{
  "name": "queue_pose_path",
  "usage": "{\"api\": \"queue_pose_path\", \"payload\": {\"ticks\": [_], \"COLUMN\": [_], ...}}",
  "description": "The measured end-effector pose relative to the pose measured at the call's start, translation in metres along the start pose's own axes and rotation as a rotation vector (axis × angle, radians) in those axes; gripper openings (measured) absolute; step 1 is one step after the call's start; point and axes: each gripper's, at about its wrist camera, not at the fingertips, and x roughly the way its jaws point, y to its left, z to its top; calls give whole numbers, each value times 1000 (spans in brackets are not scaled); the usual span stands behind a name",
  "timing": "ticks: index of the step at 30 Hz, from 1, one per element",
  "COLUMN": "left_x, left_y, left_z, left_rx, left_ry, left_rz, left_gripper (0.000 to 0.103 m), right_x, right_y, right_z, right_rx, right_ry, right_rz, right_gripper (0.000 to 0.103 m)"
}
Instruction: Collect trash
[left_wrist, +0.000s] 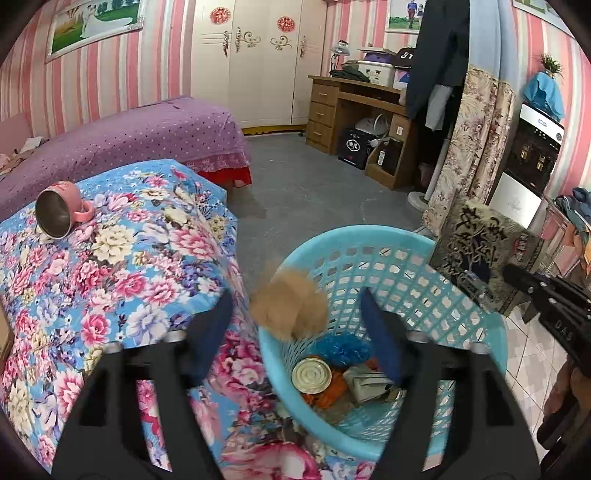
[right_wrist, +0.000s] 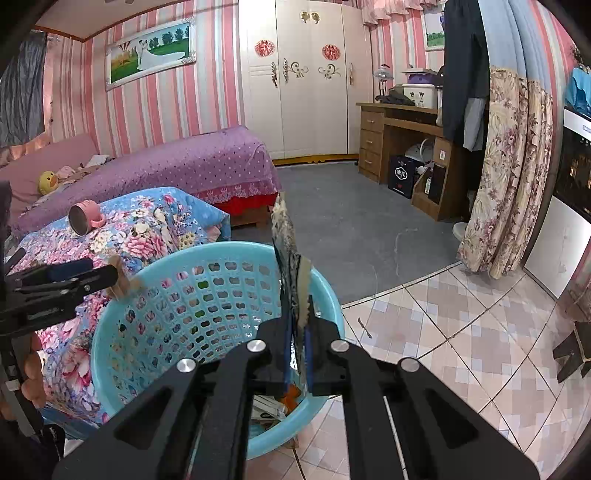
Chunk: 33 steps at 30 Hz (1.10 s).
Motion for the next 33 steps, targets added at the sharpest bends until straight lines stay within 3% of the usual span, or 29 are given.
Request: {"api": "queue_pose_path", "payload": {"ticks": [6, 14, 16, 17, 19, 21, 24, 26, 33], "left_x": [-8, -42, -55, -62, -76, -91, -114, -129, -181], "left_y": [12, 60, 71, 77, 87, 98, 112, 119, 140], "left_z": [5, 10, 9, 9, 8, 5, 0, -5, -34], "left_rx": [-8, -51, -59, -63, -66, -62, -65, -71, -89], "left_ry": [-29, -88, -107, -114, -123, -136, -155, -168, -200], "left_rz": [31, 129, 157, 170, 189, 220, 246, 255, 282], "left_gripper": [92, 97, 97, 97, 97, 97, 97, 97, 98], "right_x": [6, 20, 23, 24, 23, 20, 9, -3, -38], "right_y": [7, 23, 27, 29, 36, 44, 57, 73, 126], "right_z": [0, -4, -5, -6, -7, -6, -3, 0, 8], "right_rx": [0, 11, 13, 12, 0, -18, -35, -60, -103], "right_ry": [4, 17, 21, 20, 3, 6, -20, -49, -99], "right_rz": [6, -13, -34, -43, -67, -87, -101, -110, -73], "right_gripper": [6, 8, 26, 53, 71, 74, 92, 97, 98]}}
